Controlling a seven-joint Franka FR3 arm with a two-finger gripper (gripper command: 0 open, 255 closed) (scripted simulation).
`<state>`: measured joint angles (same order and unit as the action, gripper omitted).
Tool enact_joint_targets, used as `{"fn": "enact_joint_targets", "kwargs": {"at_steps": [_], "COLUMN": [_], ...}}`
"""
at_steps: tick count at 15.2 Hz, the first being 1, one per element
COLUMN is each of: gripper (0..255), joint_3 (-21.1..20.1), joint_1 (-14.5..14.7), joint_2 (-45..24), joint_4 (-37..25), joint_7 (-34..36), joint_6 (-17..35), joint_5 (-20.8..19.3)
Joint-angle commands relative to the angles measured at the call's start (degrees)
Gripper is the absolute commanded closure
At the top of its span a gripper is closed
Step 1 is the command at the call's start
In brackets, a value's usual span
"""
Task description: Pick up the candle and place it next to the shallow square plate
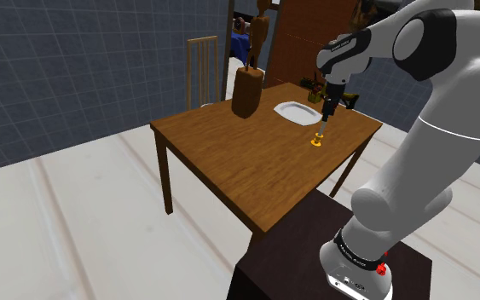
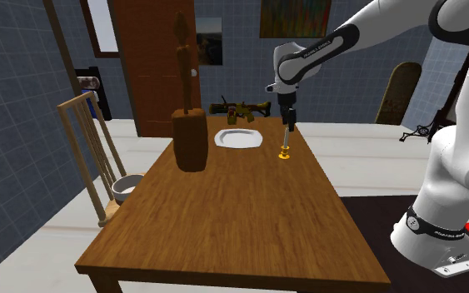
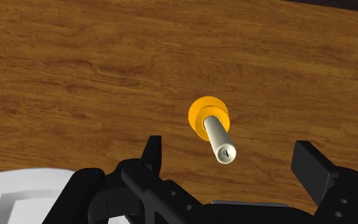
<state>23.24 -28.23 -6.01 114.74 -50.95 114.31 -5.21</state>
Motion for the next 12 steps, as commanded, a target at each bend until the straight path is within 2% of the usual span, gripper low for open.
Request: {"fn": "enact_joint_targets", "kwargs": {"at_steps": [1,4,12], "gripper": [0,0,0], "joint_3": [-0.07,-0.28,-0.28], "joint_1": [0.14,0.48,0.48], "joint_2": [0.49,1.42,1.42], "joint_4": [-1.41,-5.77,-5.77], "joint_7": [0.1,0.25,0.25], "joint_6": [-1.87,-7.14,-7.14], "joint_5": [-0.12,-0.28,-0.28]}}
